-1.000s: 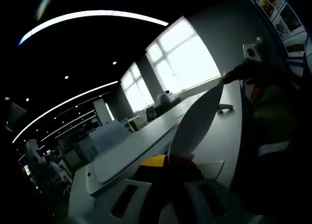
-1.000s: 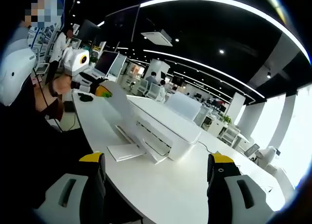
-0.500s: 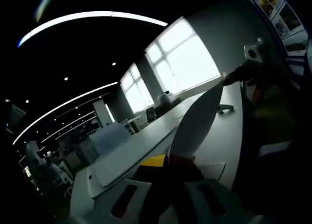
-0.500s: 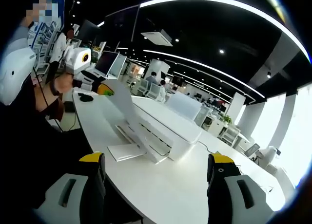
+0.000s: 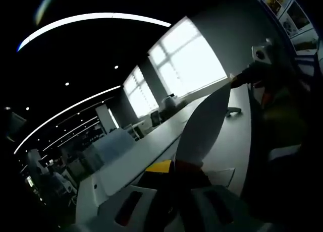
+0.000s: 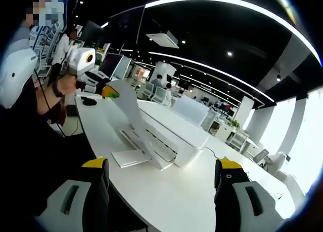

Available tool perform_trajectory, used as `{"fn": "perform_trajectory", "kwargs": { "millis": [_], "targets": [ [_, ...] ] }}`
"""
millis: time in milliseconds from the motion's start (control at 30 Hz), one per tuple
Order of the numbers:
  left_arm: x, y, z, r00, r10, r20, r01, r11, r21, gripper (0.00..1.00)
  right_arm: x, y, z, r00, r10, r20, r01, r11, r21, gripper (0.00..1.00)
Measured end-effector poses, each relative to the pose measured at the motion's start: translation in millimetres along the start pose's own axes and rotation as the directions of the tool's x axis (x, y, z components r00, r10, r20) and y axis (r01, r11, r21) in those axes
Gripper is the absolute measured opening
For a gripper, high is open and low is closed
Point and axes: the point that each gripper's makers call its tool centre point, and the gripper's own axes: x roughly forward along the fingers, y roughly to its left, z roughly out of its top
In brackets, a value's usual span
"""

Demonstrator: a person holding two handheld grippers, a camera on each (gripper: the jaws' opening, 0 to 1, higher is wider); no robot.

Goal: Remove the paper from the printer output slot and place it on top of the printer

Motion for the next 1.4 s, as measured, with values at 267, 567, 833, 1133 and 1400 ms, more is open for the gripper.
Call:
{"fn": "perform_trajectory", "kwargs": {
  "millis": [267,567,833,1133,1400],
  "targets": [
    [2.9,1.0,2.6,1.000,-0.017,-0.001,0.017,1.000,0.003,0.05,2.1,2.4,-0.3,1.000,0.008,-0.001,-0.008,1.000,0.000,0.81],
    [6.9,2.7,10.9,1.000,-0.027,0.000,0.027,1.000,0.015,0.05,0.0,-0.7,-1.6,1.000,-0.001,-0.002,0.001,1.000,0.001,0.81],
    [10.1,4.2,13.6,1.000,-0.031,0.003,0.031,0.999,0.013,0.05,0.6,-1.2,-3.6,1.000,0.002,-0.003,-0.002,1.000,0.004,0.81],
    [11.3,6.0,13.2,1.000,-0.029,0.001,0.029,1.000,0.003,0.05,1.0,-1.4,-4.7,1.000,0.003,-0.004,-0.003,1.000,0.005,0.81],
    [11.6,6.0,15.6,0.999,-0.035,0.001,0.035,0.999,-0.001,0.05,1.5,-1.0,-4.6,1.000,0.004,-0.004,-0.004,1.000,0.006,0.81]
  ]
}}
